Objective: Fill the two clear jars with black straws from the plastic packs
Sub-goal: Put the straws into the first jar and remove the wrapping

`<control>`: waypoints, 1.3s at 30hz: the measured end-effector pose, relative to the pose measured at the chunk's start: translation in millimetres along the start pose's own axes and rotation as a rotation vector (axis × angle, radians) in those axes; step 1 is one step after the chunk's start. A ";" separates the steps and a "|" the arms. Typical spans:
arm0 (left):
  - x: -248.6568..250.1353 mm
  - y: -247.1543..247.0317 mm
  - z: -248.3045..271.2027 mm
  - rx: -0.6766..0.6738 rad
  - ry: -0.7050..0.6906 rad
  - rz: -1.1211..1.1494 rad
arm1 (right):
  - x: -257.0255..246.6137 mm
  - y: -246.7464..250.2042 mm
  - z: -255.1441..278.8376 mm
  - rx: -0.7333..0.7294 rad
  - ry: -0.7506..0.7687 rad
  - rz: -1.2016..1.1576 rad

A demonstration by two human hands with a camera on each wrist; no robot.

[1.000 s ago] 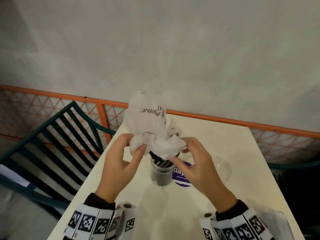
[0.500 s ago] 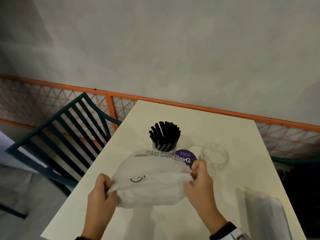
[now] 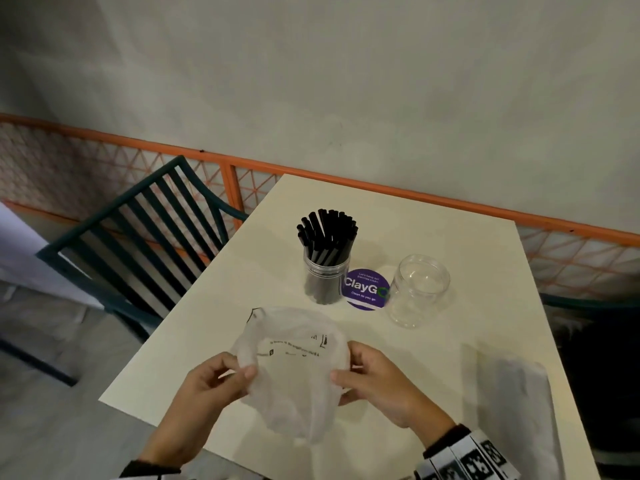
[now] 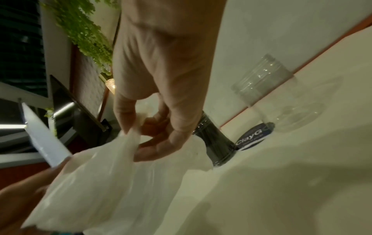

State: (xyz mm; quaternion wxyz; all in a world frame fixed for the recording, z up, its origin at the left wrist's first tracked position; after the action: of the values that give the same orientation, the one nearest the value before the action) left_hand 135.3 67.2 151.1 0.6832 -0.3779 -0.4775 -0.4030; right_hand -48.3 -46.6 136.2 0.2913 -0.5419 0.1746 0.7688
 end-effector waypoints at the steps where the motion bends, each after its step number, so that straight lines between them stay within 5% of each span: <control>1: 1.9 -0.9 -0.4 0.020 -0.016 -0.008 | -3.2 1.3 0.0 0.081 0.036 0.135; 4: 18.2 16.4 -4.0 0.247 -0.198 -0.483 | -18.2 23.2 5.9 0.483 0.202 0.497; 7: 35.2 28.3 -2.3 0.415 -0.283 -0.862 | -25.4 27.1 8.6 0.690 0.242 0.598; 9: 25.5 41.7 -8.7 0.383 -0.199 -0.848 | -17.0 22.4 -2.9 0.648 0.195 0.522; 12: 3.6 63.6 -20.2 0.189 -0.021 -0.803 | 4.0 3.5 -20.0 0.337 0.045 0.277; 15: -9.5 74.2 -23.1 -0.084 0.099 -0.445 | 14.4 -21.7 -20.2 0.029 -0.041 -0.165; 17: -8.3 82.3 -23.8 -0.161 0.132 -0.261 | 15.3 -33.3 -18.0 -0.056 -0.063 -0.224; 19: -5.1 95.7 -30.6 -0.137 0.082 -0.268 | 16.5 -32.7 -24.1 0.022 -0.056 -0.061; 23: 16.6 124.9 -45.8 0.148 -0.216 -0.692 | 9.9 -18.7 -33.6 0.536 0.007 0.317; 25: 23.6 121.0 -49.8 0.218 -0.332 -0.913 | 4.8 -27.9 -37.1 0.633 0.020 0.540; 28: 11.4 108.4 -57.7 0.140 -0.458 -1.114 | 14.5 -57.2 -46.0 0.456 -0.009 0.968; 31: -16.4 104.0 -65.0 0.007 -0.469 -1.259 | 28.7 -82.6 -54.9 0.250 0.016 1.146; 35: -47.2 102.8 -63.4 -0.226 -0.392 -1.265 | 51.4 -99.7 -76.5 0.276 -0.017 1.235; 39: -39.8 71.1 -50.2 -0.250 -0.558 -1.292 | 93.9 -108.5 -102.9 0.208 -0.217 1.322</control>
State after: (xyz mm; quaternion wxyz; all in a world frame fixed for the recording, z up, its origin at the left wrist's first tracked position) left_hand 208.9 57.2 90.6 0.1117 -0.1839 -0.7133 -0.6670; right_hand 73.4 1.0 17.3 -0.1735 -0.2100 0.5119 0.8147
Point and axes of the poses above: each hand's wrist, its own z-axis away from the middle knuckle, its own y-axis out of the back of the hand, x = y × z, the point moved 8 cm from there along -z, towards the middle knuckle, and after that the axes turned 3 degrees about -x, right-handed, at the moved point
